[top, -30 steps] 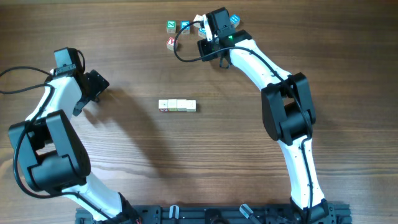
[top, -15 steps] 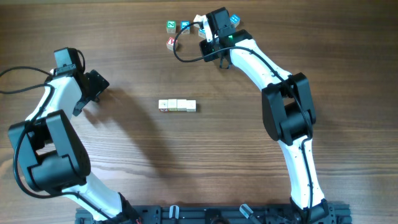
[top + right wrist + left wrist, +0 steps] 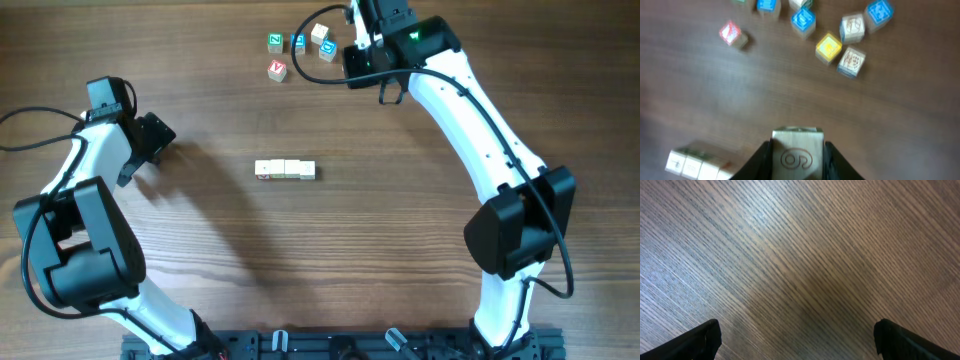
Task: Form a horizontal line
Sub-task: 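Carry the white 6 block to the row's right end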
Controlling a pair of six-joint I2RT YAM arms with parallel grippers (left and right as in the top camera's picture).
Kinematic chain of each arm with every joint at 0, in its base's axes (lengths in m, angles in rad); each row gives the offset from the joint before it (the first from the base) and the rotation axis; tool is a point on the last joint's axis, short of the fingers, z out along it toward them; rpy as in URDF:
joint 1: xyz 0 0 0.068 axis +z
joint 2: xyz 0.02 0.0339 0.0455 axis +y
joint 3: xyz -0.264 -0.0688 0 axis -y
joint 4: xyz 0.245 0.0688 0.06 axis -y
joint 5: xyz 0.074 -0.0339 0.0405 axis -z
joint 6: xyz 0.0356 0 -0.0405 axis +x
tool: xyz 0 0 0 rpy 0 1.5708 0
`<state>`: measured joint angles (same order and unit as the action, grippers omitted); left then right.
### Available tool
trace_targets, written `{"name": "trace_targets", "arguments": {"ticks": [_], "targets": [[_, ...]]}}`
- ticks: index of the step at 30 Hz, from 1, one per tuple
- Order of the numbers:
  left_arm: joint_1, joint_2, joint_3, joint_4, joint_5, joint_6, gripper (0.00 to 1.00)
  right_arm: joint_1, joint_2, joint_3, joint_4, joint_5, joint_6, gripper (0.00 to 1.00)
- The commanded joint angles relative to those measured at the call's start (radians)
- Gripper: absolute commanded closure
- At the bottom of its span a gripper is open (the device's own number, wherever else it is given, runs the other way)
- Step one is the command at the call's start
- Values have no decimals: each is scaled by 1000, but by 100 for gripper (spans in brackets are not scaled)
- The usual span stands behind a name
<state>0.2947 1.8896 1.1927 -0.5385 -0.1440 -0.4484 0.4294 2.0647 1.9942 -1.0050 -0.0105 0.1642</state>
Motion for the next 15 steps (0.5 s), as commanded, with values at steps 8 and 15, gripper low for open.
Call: {"name": "trace_targets", "arguments": {"ticks": [8, 15], "targets": [[-1, 7, -3, 1, 1, -9, 0, 19, 15, -7, -254, -43, 232, 78], [-1, 7, -3, 1, 1, -9, 0, 49, 15, -103, -240, -47, 291, 78]]}}
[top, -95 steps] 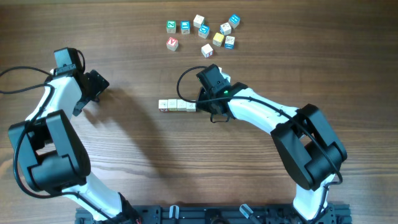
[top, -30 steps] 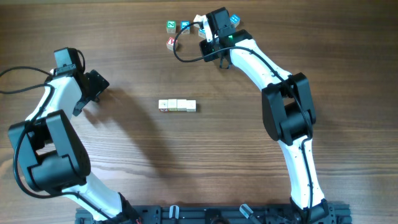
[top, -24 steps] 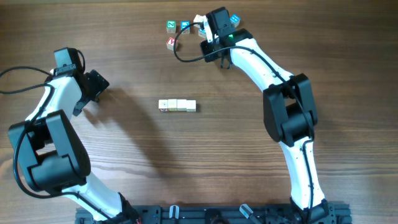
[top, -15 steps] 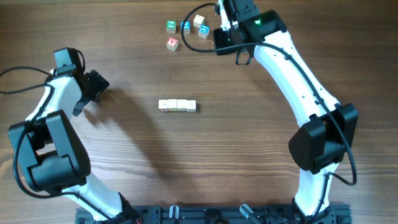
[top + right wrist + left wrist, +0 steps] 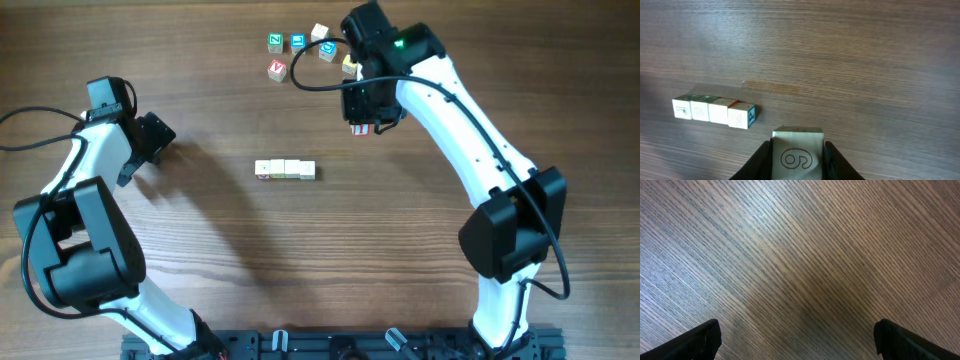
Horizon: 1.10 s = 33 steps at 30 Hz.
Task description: Form a horizontal line
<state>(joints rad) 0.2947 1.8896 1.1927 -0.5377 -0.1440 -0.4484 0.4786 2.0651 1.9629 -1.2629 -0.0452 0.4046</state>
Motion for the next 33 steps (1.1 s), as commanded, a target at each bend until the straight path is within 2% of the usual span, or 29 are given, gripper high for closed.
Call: {"name": "trace_targets", "arguments": {"ticks": [1, 5, 13, 23, 27, 33], "targets": [[-1, 7, -3, 0, 1, -9, 0, 0, 14, -104, 42, -18, 51, 78], [-1, 7, -3, 0, 1, -9, 0, 0, 14, -278, 206, -102, 51, 78], [-1, 7, -3, 0, 1, -9, 0, 35, 14, -464, 452, -113, 70, 78], [-1, 7, -3, 0, 1, -9, 0, 62, 14, -467, 470, -113, 69, 63], [-1, 7, -3, 0, 1, -9, 0, 62, 14, -467, 473, -109, 69, 51], [-1, 7, -3, 0, 1, -9, 0, 60, 14, -467, 545, 72, 83, 46]]}}
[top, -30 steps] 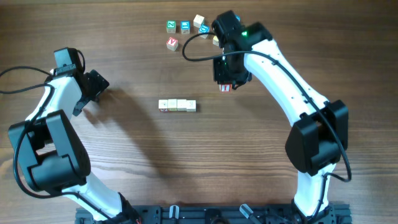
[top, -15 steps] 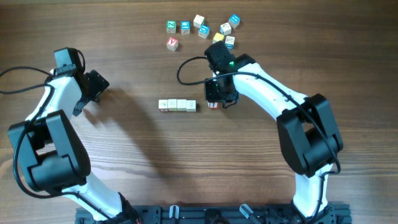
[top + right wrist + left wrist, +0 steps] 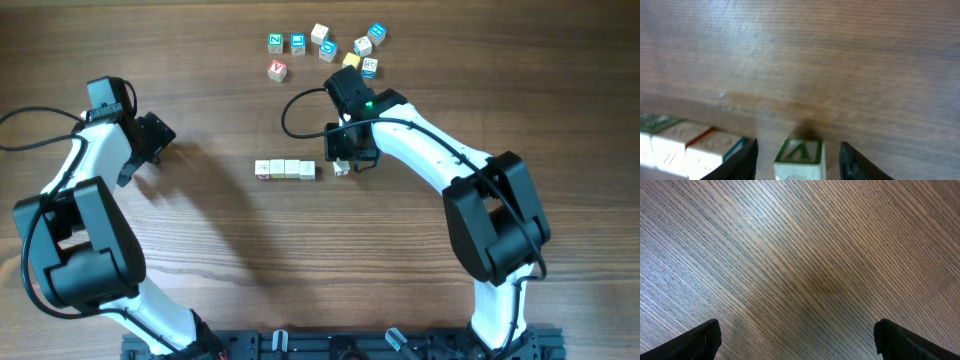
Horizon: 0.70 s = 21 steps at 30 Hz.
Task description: Form a horizontal line
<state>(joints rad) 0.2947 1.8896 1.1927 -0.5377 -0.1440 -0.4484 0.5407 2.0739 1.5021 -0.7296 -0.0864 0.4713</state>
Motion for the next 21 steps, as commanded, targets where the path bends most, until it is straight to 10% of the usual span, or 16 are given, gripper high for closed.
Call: {"name": "trace_targets", "arguments": {"ticks": [1, 21], "targets": [[-1, 7, -3, 0, 1, -9, 0, -5, 6, -6, 11, 151, 41, 45], [-1, 7, -3, 0, 1, -9, 0, -63, 6, -25, -123, 66, 54, 51]]}}
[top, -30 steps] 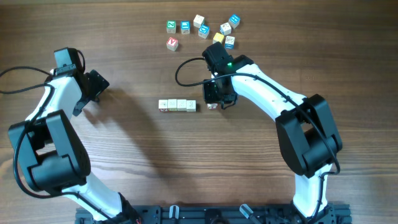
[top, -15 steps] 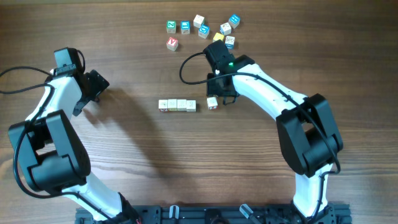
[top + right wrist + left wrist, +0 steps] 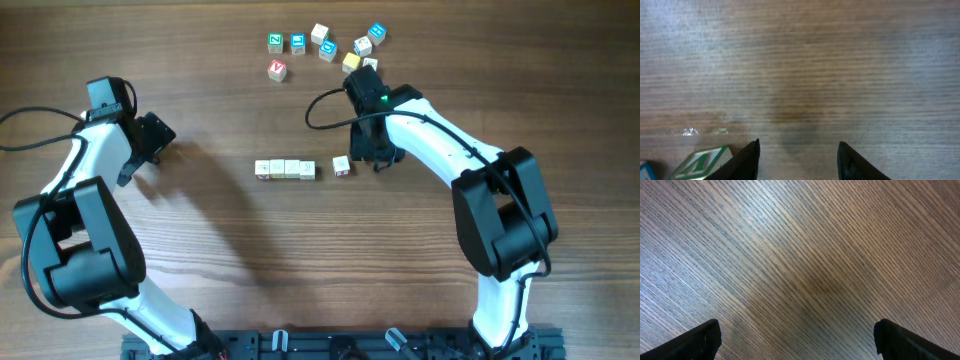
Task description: Form a horizontal line
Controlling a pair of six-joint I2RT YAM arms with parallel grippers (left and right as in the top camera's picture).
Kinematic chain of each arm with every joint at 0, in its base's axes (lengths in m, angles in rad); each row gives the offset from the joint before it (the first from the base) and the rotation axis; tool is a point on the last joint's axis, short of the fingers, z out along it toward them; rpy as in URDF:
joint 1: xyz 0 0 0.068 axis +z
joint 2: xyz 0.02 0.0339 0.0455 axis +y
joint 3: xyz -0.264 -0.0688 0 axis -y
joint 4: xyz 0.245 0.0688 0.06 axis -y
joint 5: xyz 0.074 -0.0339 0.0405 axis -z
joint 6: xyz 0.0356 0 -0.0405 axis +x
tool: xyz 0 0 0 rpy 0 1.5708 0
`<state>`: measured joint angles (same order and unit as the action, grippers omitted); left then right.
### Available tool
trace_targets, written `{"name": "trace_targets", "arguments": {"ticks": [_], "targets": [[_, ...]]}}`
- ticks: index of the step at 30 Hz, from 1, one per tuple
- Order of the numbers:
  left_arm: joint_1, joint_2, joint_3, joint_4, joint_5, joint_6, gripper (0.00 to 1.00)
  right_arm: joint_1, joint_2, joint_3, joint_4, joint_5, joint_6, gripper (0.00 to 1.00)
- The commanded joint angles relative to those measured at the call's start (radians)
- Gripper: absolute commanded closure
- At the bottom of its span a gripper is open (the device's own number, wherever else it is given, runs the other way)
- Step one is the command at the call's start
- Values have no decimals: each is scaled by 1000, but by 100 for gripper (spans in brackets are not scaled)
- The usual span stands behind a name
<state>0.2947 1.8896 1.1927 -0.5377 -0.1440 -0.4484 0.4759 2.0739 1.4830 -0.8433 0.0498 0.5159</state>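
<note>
A row of several pale letter blocks (image 3: pixel 285 169) lies side by side at the table's middle. One more block (image 3: pixel 341 165) sits just right of the row, a small gap apart; its green-edged face (image 3: pixel 702 162) shows at the lower left of the right wrist view. My right gripper (image 3: pixel 378 160) stands open just right of that block, nothing between its fingers (image 3: pixel 749 160). My left gripper (image 3: pixel 160 135) stays open at the far left over bare wood, its fingertips (image 3: pixel 700 340) wide apart.
A loose cluster of coloured blocks (image 3: pixel 325 45) lies at the back of the wooden table (image 3: pixel 200 240), behind the right arm. A red-faced block (image 3: pixel 277 69) sits at the cluster's left front.
My right gripper has moved to the right, off the block it set down. That block now rests alone just right of the row. The left arm has not moved.
My right gripper held a block over the back cluster, then carried it above the table toward the row. By 0.7 s ago it stood open around the block at the row's right end. Now it is clear of the block.
</note>
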Motion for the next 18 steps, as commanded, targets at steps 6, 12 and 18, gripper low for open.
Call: {"name": "trace_targets", "arguments": {"ticks": [6, 12, 18], "targets": [[-1, 7, -3, 0, 1, -9, 0, 2, 6, -6, 2, -75, -37, 42], [-1, 7, -3, 0, 1, -9, 0, 2, 6, -6, 5, -77, -68, 73], [-1, 7, -3, 0, 1, -9, 0, 2, 6, -6, 4, -103, -68, 78]]}}
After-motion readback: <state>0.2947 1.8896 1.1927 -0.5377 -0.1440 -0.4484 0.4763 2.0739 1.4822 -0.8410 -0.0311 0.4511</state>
